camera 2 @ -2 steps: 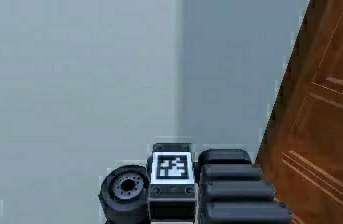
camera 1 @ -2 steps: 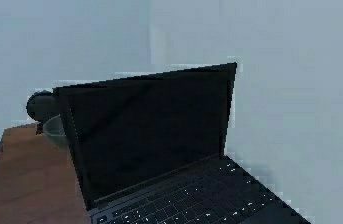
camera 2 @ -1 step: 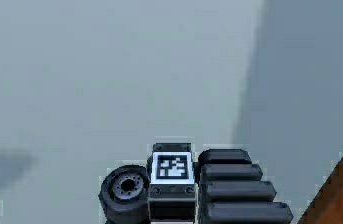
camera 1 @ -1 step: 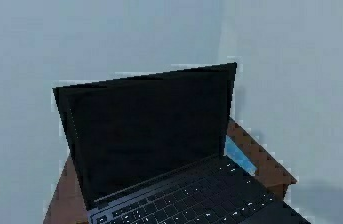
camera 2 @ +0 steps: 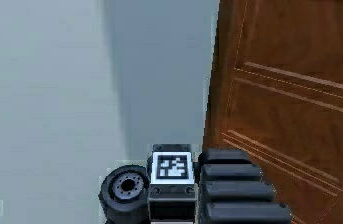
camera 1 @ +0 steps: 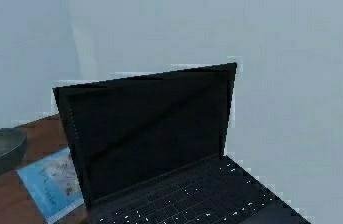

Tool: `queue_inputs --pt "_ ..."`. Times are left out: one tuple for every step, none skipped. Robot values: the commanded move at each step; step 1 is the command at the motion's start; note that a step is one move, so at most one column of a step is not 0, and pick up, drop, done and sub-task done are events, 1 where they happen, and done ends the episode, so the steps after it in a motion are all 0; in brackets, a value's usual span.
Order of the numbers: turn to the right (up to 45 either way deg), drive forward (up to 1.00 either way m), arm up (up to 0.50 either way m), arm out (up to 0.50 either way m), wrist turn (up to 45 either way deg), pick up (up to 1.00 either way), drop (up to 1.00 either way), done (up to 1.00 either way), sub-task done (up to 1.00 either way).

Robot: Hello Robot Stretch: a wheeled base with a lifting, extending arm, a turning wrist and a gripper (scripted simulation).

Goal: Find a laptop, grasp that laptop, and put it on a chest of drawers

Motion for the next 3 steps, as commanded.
queue_inputs --pt "45.0 0.00 0.00 0.00 0.0 0.00 0.00 0.00 0.00" --pt "-45.0 0.00 0.00 0.00 0.0 0.00 0.00 0.00 0.00" --pt "45.0 0.00 0.00 0.00 0.0 0.00 0.00 0.00 0.00"
